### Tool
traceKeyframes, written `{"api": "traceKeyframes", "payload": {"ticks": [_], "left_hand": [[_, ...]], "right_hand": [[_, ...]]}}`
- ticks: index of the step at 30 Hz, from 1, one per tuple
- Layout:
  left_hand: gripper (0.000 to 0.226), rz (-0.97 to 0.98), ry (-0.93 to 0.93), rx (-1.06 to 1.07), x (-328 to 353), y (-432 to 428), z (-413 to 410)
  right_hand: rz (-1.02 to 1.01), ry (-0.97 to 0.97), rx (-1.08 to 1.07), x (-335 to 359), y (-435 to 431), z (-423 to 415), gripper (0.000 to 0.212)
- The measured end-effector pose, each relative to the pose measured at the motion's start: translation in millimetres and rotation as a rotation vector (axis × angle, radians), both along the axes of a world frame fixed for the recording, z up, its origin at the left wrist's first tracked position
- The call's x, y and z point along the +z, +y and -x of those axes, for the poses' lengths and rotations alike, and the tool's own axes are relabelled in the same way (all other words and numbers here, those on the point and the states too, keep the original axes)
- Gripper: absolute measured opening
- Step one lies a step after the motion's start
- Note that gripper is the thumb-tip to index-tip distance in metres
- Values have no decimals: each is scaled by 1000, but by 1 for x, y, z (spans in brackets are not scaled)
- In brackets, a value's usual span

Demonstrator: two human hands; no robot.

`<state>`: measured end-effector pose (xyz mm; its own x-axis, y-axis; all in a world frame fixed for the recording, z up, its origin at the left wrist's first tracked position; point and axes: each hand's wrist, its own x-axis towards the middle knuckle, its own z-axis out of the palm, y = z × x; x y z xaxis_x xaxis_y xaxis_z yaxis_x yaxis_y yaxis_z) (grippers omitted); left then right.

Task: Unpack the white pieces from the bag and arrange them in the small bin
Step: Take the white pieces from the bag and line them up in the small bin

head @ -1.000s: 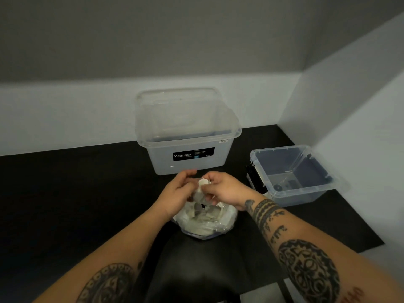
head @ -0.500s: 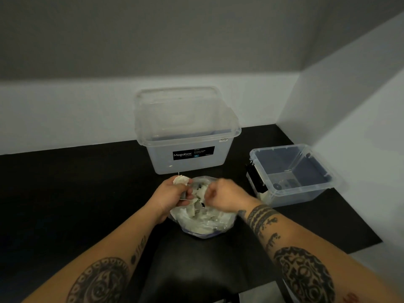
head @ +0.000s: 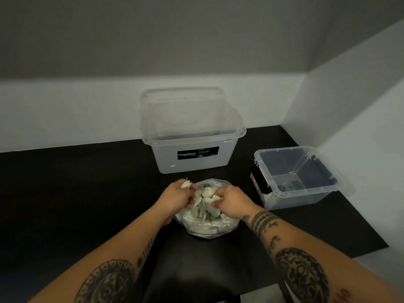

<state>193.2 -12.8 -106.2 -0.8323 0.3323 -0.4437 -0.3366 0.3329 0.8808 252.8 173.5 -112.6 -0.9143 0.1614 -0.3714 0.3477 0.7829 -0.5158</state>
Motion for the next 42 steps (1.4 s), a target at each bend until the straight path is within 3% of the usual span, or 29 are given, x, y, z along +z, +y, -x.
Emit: {"api": "traceKeyframes", "payload": {"ticks": [4,8,11,19,24,35,42], "left_hand": [[20,-115,-63,86,3,2,2],[19,-134,-87,67,8,9,-1],[28,-309,-223,-13,12,13,-7],[24,-289,-98,-41,16,18,-15],[28,-437,-177,57,17,18,-14],[27,-492,-247,27,21,13,-16],[35,-441,-109,167,16,17,-10]], "right_hand": [[508,-8,-192,19,2,-4,11],[741,10,-279,28,4,-7,14],[898,47,-341,32,4,-8,21],[1024,203,-456,36,3,-9,26],[1195,292,-587,34,1,-12,34],[974,315,-550,38,2,-12,10],[1235,357,-662,45,5,-10,27]]}}
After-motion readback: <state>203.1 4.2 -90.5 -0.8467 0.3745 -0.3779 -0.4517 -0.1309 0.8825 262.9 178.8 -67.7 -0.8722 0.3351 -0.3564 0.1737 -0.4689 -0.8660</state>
